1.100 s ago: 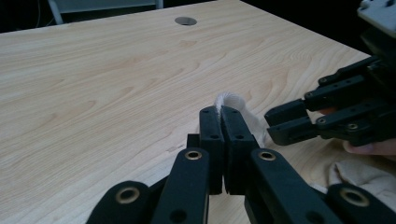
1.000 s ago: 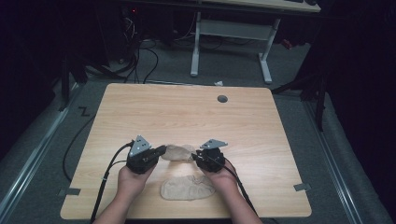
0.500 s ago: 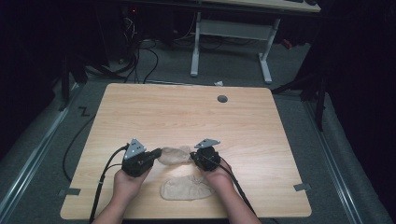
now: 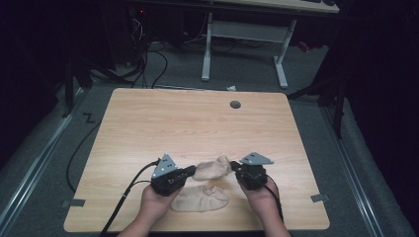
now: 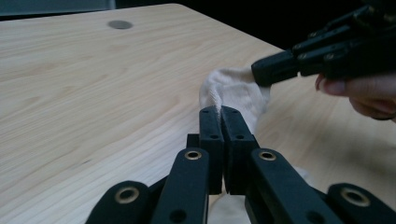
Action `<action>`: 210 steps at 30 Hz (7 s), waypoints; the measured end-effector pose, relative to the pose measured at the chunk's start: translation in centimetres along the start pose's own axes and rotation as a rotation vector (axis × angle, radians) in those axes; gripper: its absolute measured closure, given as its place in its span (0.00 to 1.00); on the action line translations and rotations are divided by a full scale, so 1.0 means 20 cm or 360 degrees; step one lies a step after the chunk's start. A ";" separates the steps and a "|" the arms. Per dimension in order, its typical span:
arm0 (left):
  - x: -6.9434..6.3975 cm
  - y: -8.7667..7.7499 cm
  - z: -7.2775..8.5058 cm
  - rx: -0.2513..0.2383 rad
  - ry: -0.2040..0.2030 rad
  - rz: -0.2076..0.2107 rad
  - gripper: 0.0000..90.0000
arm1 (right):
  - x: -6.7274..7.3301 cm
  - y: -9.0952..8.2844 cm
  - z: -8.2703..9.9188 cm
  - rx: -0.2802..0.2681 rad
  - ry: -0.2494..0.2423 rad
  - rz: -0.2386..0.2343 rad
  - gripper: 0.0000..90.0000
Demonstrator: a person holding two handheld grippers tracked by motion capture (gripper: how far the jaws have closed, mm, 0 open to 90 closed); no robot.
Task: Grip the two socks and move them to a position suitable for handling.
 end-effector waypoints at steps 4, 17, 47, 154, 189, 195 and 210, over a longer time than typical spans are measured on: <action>0.00 0.08 0.05 0.0072 0.0019 -0.0013 0.98 | -0.09 -0.06 0.06 0.0029 0.0041 0.0072 0.98; 0.18 0.01 0.17 0.0113 -0.0103 -0.0133 0.98 | 0.12 0.18 -0.08 0.0057 -0.0042 -0.0029 0.91; 0.23 -0.28 -0.24 -0.0195 -0.0050 -0.0293 0.99 | 0.25 0.21 -0.13 0.0024 -0.0087 -0.0107 0.87; 0.18 -0.27 0.19 0.0028 -0.0136 -0.0347 0.98 | 0.24 0.14 -0.09 -0.0100 -0.0115 -0.0152 0.97; 0.00 -0.28 0.49 0.0375 -0.0201 -0.0272 0.97 | 0.34 -0.01 0.34 0.0064 -0.0214 -0.0206 0.97; 0.11 -0.23 0.44 0.0421 -0.0173 -0.0324 0.97 | 0.34 0.03 0.32 0.0071 -0.0197 -0.0207 0.97; 0.39 -0.11 0.33 0.0418 -0.0124 -0.0436 0.97 | 0.27 0.23 0.18 0.0041 -0.0117 -0.0160 0.97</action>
Point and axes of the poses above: each handheld gripper's, and its own axes: y roughly forward along the jaws, z roughly out of its underside, x roughly to its left, the point moved 7 cm from there along y, roughly forward along the jaws, and after that the axes turned 7 degrees about z, right-handed, at the moved point
